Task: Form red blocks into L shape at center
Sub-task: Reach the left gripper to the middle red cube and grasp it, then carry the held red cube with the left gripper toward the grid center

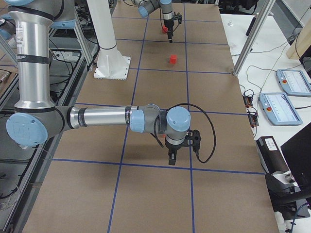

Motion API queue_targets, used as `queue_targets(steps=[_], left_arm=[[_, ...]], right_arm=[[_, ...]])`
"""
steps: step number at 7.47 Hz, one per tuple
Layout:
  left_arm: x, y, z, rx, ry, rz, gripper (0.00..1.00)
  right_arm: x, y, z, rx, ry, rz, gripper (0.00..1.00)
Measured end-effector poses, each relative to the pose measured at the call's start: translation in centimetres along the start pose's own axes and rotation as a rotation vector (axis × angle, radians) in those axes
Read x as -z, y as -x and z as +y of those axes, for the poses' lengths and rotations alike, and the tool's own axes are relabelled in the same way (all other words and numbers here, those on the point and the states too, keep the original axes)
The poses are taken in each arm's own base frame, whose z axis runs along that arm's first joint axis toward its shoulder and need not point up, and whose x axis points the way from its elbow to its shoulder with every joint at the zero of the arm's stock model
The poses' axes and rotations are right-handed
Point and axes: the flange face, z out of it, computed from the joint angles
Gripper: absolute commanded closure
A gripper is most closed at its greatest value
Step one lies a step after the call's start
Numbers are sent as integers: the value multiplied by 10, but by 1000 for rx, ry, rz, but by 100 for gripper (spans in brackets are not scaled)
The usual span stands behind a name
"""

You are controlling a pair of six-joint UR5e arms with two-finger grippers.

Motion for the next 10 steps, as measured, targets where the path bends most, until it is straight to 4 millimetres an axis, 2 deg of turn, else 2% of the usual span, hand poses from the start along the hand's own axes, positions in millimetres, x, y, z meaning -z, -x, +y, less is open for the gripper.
queue_targets(steps=[2,5,10], left_arm=[[-27,-27,2,10,-10,-5,1],[-70,-31,-2,-1,-29,7,1],[-94,-36,-2,-4,-14,-10,1]], right_arm=[[0,0,0,-1,1,0,1],[-1,-1,0,-1,1,0,1],[-2,-2,1,-1,4,0,1]])
